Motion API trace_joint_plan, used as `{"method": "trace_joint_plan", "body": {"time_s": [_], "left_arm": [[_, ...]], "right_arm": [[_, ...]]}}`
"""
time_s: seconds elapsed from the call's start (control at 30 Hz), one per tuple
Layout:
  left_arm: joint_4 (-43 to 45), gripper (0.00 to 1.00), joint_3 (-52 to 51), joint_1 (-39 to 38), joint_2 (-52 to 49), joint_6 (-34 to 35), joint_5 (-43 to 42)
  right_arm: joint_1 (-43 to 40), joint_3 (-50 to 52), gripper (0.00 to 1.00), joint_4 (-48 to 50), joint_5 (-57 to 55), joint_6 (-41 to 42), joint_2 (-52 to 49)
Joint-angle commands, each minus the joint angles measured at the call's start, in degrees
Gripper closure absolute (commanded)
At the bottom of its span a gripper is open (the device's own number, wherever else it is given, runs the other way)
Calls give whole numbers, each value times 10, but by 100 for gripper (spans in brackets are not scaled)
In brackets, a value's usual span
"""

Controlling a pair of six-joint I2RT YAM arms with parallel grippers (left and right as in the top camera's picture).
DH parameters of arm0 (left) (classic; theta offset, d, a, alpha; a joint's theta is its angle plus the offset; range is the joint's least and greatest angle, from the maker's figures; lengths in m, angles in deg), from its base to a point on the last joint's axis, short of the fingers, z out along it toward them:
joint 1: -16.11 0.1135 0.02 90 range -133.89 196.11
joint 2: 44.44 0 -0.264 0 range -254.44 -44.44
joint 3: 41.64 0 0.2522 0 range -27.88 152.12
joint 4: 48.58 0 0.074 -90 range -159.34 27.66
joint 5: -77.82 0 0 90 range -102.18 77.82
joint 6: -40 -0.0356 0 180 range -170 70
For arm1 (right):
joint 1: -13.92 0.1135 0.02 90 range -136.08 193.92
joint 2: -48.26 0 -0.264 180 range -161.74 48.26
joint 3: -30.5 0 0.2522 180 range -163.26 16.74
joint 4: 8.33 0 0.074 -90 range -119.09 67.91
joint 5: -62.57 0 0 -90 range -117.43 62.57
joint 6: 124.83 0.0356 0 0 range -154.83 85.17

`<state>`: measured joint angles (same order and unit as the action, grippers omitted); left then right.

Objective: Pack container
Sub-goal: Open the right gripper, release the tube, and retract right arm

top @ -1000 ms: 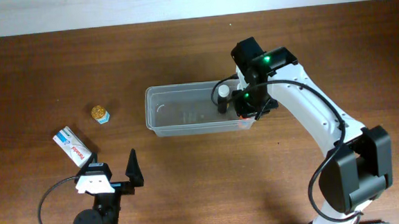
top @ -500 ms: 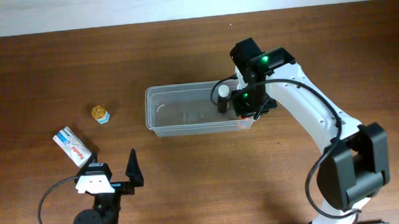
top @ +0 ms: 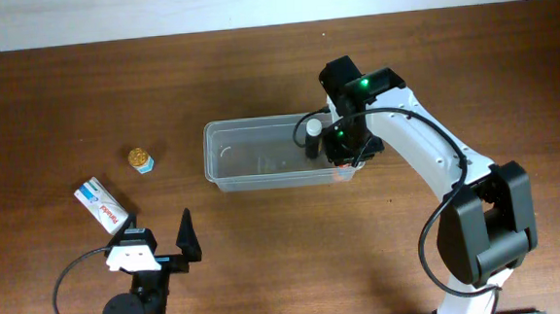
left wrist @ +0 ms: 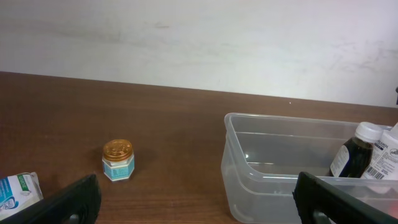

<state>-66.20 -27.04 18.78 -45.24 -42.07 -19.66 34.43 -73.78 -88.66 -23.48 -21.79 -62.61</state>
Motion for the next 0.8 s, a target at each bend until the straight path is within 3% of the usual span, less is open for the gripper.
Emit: {"method": "trace_joint_plan", "body": {"time_s": [0.0, 0.33, 0.6, 0.77], "left_arm": [[-1, 1, -3, 3, 5, -7, 2], [-1, 1, -3, 3, 5, -7, 2], [-1, 1, -3, 3, 5, -7, 2], [-1, 1, -3, 3, 5, -7, 2]], "right_arm": [[4, -13, 67, -1, -5, 1, -2], [4, -91, 66, -52, -5, 0, -2], [3, -246, 60, -153, -26, -3, -2], [-24, -364, 39, -233, -36, 19, -1]]}}
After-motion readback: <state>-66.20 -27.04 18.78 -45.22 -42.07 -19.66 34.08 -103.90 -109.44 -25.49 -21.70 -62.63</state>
